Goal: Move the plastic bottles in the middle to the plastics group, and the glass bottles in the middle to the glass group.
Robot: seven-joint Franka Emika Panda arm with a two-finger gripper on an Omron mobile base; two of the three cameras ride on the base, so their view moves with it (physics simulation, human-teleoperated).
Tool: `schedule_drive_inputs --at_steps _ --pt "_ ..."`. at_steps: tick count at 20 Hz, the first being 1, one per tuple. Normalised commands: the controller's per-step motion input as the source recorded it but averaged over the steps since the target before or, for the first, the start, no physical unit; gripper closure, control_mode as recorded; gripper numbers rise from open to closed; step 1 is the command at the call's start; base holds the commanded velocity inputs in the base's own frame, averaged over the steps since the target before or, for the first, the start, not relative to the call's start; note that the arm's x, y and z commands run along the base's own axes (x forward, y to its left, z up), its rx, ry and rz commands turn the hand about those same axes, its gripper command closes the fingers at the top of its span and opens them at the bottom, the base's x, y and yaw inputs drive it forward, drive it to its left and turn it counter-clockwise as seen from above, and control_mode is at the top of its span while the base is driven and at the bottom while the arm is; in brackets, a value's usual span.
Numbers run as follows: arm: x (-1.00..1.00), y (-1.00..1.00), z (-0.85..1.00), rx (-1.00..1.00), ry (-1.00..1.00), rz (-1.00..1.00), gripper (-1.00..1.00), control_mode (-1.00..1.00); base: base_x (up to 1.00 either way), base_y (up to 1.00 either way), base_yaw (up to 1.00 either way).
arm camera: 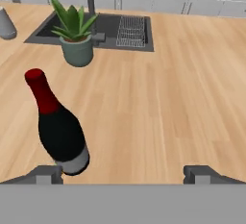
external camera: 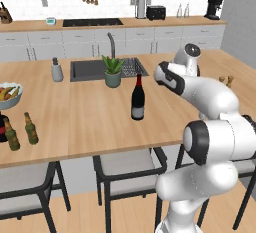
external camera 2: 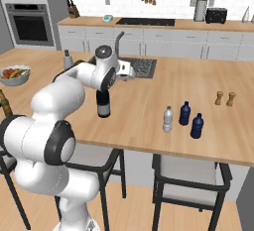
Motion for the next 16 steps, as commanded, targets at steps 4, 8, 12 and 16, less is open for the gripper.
schedule_drive_inputs --at_steps 4,8,12,16 --pt "0.0 0.46 0.22 0.1 0.19 0.0 -1.0 -1.0 0.0 0.0 0.0" --pt "-0.07 0.48 -0.04 0.12 0.0 0.0 -1.0 -1.0 0.0 0.0 0.0" --pt "0.0 0.45 0.0 0.04 0.03 0.0 -1.0 -1.0 0.0 0.0 0.0" --pt "0.03 0.45 -0.07 0.0 0.14 0.0 -1.0 -1.0 0.0 0.0 0.0"
